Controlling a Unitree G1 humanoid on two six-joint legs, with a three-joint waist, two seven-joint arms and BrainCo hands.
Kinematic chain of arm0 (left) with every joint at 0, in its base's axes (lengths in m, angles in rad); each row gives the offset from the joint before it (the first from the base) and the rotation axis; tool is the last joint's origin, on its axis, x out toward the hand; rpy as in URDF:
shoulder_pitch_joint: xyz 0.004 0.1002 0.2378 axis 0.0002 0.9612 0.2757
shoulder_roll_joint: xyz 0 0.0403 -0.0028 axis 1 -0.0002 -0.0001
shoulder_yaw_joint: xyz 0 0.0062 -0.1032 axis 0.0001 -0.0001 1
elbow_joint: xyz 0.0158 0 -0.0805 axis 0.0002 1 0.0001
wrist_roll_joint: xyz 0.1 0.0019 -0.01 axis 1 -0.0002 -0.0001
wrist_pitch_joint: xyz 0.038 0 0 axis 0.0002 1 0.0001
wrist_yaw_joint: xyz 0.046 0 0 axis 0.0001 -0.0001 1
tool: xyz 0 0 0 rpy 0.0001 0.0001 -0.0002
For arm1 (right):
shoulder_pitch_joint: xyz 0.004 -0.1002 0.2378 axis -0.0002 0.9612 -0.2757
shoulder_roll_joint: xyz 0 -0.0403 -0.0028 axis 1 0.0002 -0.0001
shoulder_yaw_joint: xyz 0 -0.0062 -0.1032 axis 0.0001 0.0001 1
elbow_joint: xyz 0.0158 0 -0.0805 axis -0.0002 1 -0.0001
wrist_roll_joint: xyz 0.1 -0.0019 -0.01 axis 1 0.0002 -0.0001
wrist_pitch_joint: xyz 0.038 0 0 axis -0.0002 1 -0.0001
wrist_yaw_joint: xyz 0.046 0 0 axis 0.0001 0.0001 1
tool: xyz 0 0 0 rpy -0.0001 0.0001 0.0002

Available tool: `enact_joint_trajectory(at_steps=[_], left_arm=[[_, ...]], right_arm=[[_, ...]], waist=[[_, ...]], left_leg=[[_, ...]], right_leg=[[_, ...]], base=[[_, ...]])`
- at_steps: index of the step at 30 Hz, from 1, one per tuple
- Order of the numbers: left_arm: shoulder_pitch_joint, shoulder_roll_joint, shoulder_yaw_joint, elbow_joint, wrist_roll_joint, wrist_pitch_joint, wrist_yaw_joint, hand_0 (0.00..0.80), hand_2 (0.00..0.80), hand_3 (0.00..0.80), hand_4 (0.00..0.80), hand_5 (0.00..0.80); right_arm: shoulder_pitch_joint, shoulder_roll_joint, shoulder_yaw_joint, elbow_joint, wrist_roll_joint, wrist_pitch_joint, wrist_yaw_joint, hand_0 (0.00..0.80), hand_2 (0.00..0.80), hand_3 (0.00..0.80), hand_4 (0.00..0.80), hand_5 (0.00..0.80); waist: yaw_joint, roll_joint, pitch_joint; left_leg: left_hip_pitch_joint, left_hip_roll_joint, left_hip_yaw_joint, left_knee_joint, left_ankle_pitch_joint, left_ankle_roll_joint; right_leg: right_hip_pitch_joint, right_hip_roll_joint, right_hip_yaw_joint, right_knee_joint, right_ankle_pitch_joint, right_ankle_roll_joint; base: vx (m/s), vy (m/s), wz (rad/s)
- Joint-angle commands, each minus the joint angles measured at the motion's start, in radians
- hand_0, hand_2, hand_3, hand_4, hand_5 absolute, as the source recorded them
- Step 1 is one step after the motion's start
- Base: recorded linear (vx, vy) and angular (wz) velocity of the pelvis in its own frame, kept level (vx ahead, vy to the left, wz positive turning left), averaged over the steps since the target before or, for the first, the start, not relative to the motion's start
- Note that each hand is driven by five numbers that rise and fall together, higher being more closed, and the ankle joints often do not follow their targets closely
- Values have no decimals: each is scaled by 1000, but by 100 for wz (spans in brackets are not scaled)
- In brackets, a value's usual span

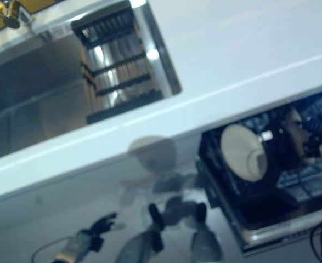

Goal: Take plates into dishwasher

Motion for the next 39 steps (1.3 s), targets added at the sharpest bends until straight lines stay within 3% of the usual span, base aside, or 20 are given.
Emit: enact_joint_trajectory(at_steps=[1, 9, 18, 39], left_arm=[[11, 44, -10, 9, -34, -1, 10, 0, 0, 0, 0, 0], [4, 55, -4, 5, -31, 4, 10, 0, 0, 0, 0, 0], [-16, 50, 4, 0, -54, 0, 19, 0, 0, 0, 0, 0], [-80, 72, 25, 0, -123, -11, 14, 0, 0, 0, 0, 0]], right_arm=[[-42, -63, 15, 29, -54, -4, -39, 800, 800, 800, 800, 800], [-29, -70, 5, 85, -43, 7, -51, 800, 800, 800, 800, 800], [-18, -58, -1, 103, -29, -23, -69, 800, 800, 800, 800, 800], [-84, -54, 33, 164, -20, -85, -91, 800, 800, 800, 800, 800]], waist=[[9, -96, -27], [11, -87, -30], [6, -50, -16], [-12, -7, 18]], left_leg=[[82, -44, 75, -4, -157, -28], [76, -42, 72, -4, -154, -31], [74, -36, 67, -4, -149, -34], [67, -10, 40, -3, -96, -46]], right_leg=[[5, 17, -57, -17, -104, -4], [-1, 16, -59, -11, -108, -4], [-32, 0, -65, 50, -146, -21], [-171, -28, -69, 327, -303, -90]], base=[[0, 0, 0], [-13, -18, 0], [-40, -55, 0], [-36, -98, -2]])
